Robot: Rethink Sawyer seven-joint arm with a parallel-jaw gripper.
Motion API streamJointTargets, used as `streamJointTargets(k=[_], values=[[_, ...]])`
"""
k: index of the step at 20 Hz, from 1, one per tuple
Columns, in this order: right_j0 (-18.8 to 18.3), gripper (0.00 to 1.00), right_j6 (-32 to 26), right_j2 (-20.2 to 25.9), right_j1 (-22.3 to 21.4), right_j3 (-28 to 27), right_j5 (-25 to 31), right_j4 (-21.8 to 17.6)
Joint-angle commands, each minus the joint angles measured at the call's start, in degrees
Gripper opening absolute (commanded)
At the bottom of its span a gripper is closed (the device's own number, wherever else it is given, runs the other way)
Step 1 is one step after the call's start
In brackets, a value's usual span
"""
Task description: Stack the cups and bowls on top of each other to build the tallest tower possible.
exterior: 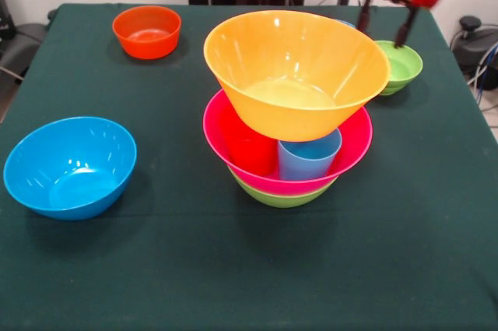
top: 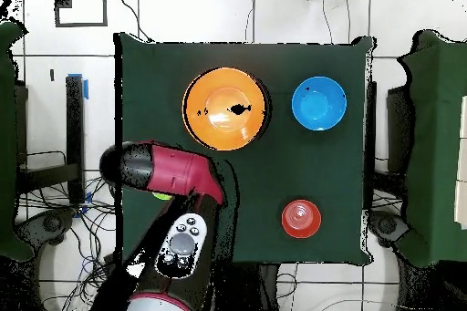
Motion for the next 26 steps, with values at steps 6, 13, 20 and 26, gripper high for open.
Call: streamJointTargets(k=[6, 13, 20, 26], values=[[-13.11, 1.0, -13.9, 6.31, -6.66, 5.46, 6.9, -14.74], [-22.49, 1.0, -17.49, 10.87, -7.76, 4.53, 7.65, -22.44], [-28.2, 1.0, -16.67, 15.66, -6.11, 3.09, 5.71, -28.31], [-31.27, 1.0, -15.69, 18.72, -6.78, 3.1, 6.93, -31.86]])
